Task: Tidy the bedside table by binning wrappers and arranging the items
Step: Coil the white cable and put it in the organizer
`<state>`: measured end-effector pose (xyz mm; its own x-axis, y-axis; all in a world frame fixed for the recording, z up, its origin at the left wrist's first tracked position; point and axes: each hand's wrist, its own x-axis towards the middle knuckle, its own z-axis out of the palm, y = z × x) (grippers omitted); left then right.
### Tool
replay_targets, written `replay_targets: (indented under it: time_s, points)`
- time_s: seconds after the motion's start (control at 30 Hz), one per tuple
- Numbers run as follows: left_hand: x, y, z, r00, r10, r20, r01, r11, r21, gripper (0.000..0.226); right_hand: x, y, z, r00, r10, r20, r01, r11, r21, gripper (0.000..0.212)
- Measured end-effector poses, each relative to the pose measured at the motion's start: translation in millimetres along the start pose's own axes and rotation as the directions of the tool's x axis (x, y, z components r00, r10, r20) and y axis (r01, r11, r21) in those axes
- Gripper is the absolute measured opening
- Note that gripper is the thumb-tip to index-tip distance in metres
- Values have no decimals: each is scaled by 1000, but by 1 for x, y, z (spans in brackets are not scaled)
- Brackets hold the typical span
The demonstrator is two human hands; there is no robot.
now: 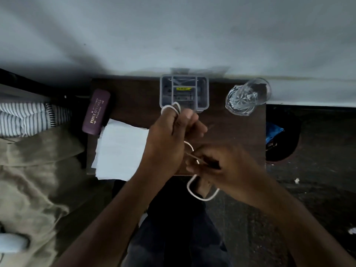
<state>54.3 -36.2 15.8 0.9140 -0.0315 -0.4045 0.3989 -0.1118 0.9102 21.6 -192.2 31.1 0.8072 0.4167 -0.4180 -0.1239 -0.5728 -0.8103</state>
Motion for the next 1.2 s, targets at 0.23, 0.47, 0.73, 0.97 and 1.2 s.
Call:
replay_targets:
  time_s: [0.23,0.47,0.73,0.97,1.2]
  points:
    - [-11,-2,-10,891,-255,375,325,936,-136,58,23,-9,-48,963,-74,-259,145,953,266,21]
    - [5,27,-14,906,-3,423,383,432,-817,40,35,-2,3,984,176,19,-173,934,313,40]
    - [9,-9,-12,998,32,57,-38,992,117,39,17,-22,-24,996,70,-53,-73,996,-53,15]
    - [-3,-8,-14,918,-249,309,254,967,23,48,30,-20,-51,997,-67,-36,71,985,160,13]
    - [0,7,-27,803,-98,588,405,813,-418,47,47,0,-33,961,-18,-277,182,793,582,25]
